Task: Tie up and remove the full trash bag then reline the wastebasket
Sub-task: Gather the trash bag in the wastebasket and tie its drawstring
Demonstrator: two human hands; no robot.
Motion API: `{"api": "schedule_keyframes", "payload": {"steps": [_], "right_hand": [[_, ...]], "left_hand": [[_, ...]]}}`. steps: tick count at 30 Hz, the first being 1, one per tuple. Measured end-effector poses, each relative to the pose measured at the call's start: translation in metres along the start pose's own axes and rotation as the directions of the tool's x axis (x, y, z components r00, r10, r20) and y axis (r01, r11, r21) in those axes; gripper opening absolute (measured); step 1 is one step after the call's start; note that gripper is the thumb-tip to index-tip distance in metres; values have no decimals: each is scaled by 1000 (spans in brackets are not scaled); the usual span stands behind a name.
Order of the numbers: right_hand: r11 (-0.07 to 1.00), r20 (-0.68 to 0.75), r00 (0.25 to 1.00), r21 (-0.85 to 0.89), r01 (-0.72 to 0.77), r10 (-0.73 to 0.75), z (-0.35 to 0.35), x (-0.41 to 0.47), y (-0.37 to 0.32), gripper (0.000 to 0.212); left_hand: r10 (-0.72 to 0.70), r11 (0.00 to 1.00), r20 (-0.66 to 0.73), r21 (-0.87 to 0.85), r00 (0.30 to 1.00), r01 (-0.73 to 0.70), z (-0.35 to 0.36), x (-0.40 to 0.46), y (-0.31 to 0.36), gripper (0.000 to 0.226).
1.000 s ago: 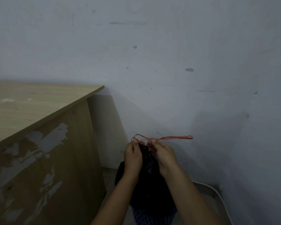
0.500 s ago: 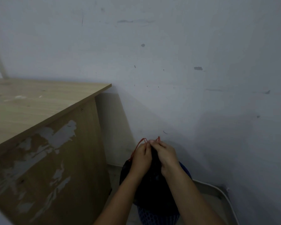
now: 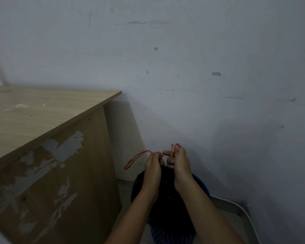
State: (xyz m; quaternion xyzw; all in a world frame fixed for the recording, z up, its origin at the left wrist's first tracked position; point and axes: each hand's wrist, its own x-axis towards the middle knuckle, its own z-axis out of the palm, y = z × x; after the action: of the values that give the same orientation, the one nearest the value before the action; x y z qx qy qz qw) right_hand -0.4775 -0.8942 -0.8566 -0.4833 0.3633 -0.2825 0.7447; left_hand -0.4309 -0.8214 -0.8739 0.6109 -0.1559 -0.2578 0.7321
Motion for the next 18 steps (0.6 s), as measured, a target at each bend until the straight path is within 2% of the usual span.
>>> {"api": "schedule_keyframes", "payload": {"steps": [2,4,8,11,14,18], "right_hand": [[988,-5,999,-145,49,-51,1,-3,2,45],[947,15,991,-294,130,-131,-1,-5,8,38],[862,24,965,-445,243,-260,-9,-2,20,26],[878,-10,966,-420,231,-259,-13,4,24,11],[900,13,973,-377,216,-228,-14,3,21,14],[953,64,974,-201,226,-218,-12,-9,16,14]], "left_hand": [[-43,998,8,-36,999,44,2,-1,2,40],[-12,1000,-5,-18,1000,12,1,5,-1,47],[135,975,14,176,991,-136,-10,14,-10,45],[161,962,52,215,986,-168,-13,17,-9,50],[223,918,86,318,971,-239,-17,16,-3,45],[259,858,177,409,949,-311,-21,21,-4,37]]}}
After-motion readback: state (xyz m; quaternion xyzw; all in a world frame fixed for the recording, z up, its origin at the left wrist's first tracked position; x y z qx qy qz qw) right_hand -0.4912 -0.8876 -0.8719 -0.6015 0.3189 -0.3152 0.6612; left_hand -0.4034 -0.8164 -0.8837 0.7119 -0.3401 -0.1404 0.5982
